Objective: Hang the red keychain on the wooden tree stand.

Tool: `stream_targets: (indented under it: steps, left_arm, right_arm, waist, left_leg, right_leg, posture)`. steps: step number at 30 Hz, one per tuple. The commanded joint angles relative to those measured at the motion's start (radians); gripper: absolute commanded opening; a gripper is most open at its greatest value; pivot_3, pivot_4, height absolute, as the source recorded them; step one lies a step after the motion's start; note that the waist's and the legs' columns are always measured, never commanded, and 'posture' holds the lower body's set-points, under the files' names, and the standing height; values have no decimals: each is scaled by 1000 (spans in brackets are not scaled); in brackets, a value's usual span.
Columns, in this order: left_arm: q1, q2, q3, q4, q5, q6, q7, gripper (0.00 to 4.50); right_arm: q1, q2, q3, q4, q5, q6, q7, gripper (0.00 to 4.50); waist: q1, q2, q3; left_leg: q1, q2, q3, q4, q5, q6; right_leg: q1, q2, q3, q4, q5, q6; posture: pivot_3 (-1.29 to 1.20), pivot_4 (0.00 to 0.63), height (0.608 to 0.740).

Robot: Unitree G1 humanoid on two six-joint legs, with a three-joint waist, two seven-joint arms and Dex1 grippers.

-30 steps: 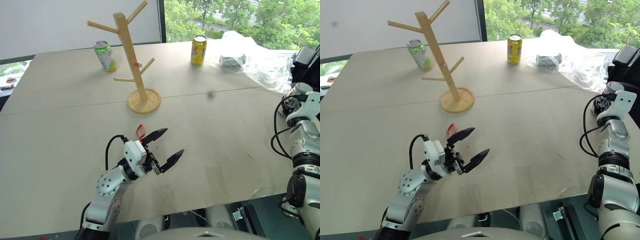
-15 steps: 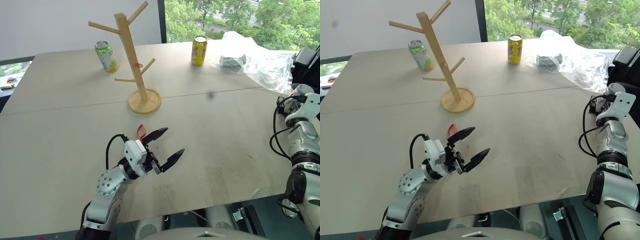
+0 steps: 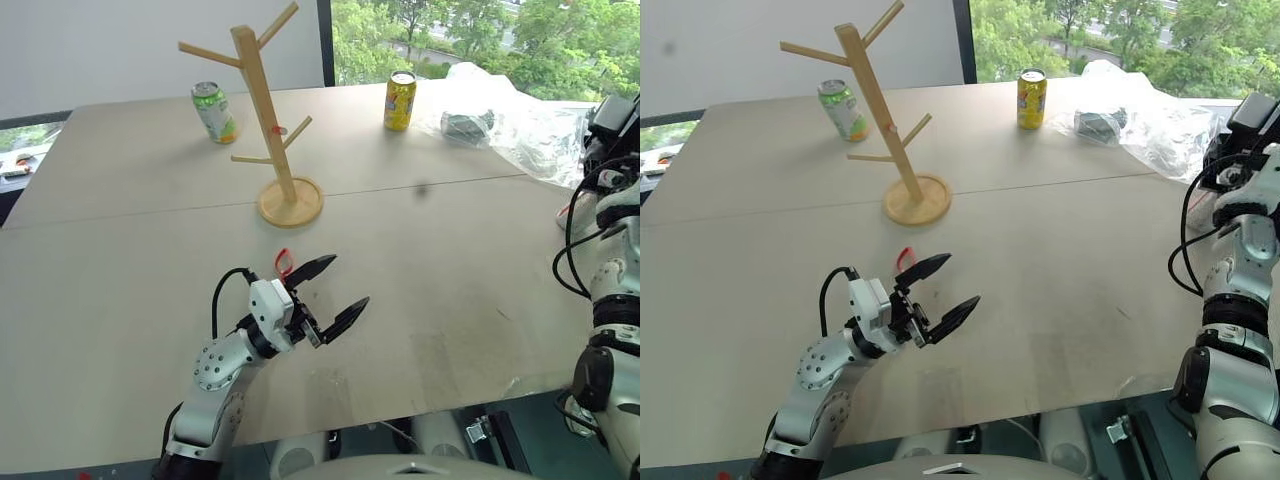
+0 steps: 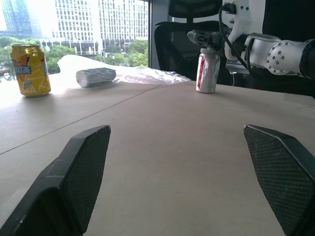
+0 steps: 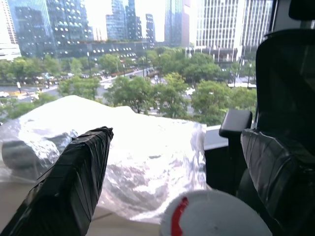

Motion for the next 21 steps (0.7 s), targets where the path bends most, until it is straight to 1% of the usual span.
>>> stream_targets:
  steps: [1, 2, 3, 7, 8, 9, 11, 14, 18, 21]
  left_arm:
    - [-7, 1, 11, -7, -18, -2, -9, 4500]
    - [-7, 2, 13, -7, -16, -1, -7, 4500]
    - [-8, 0, 21, -10, -15, 5, 6, 4500]
    - [1, -16, 54, -48, -20, 102, 109, 4500]
    - [2, -23, 57, -79, -2, 170, 174, 4500]
    - [-4, -38, 64, -122, 49, 252, 272, 4500]
    - [-27, -70, 85, -202, 118, 393, 441, 4500]
    - [-67, -130, 135, -336, 92, 620, 615, 4500]
    - [-103, -152, 166, -411, 103, 828, 731, 4500]
    - [-138, -171, 188, -441, 101, 969, 801, 4500]
  right_arm:
    - [-7, -12, -2, -116, -6, -4, -25, 4454]
    - [-4, -11, 6, -137, -3, 6, -10, 4454]
    - [2, -6, 24, -172, 19, 35, 39, 4454]
    - [84, 4, 142, -401, 144, 228, 299, 4454]
    - [129, -8, 187, -483, 196, 296, 398, 4454]
    - [171, -22, 231, -549, 231, 345, 489, 4454]
    - [231, -54, 291, -637, 276, 434, 613, 4454]
    - [331, -102, 378, -710, 279, 480, 786, 4454]
    - [410, -108, 416, -735, 271, 484, 883, 4454]
    - [456, -86, 444, -722, 240, 439, 935, 4454]
  waist:
    - [1, 0, 0]
    - [1, 0, 0]
    - [2, 0, 0]
    - [0, 0, 0]
    - [1, 0, 0]
    - [2, 0, 0]
    - [5, 0, 0]
    - [16, -2, 1]
    - [20, -2, 1]
    - [22, -3, 1]
  left_leg:
    - [0, 0, 0, 0, 0, 0]
    - [0, 0, 0, 0, 0, 0]
    - [0, 0, 0, 0, 0, 0]
    - [0, 1, 0, 0, 0, 0]
    - [1, 1, 0, 0, 0, 0]
    - [1, 1, 0, -1, 0, 0]
    - [1, 1, -1, -1, 0, 0]
    - [-1, 0, -3, 1, 0, 0]
    - [0, -1, -5, 2, 0, 0]
    - [0, -1, -5, 2, 0, 0]
  right_leg:
    - [0, 0, 0, 0, 0, 0]
    - [0, 0, 0, 0, 0, 0]
    - [0, 0, 0, 0, 0, 0]
    - [0, 0, 0, 0, 0, 0]
    - [0, 0, 0, 0, 0, 1]
    - [0, 0, 0, 1, 1, 1]
    - [0, 0, -1, 0, 2, 3]
    - [1, -2, -4, 0, 2, 3]
    - [3, -2, -5, 0, -2, 3]
    - [3, 0, -5, 0, -2, 3]
  posture:
    - [0, 150, 740]
    - [0, 150, 740]
    - [0, 150, 740]
    - [0, 150, 740]
    - [0, 150, 740]
    - [0, 150, 740]
    - [0, 150, 740]
    - [0, 150, 740]
    - [0, 150, 740]
    - [0, 150, 740]
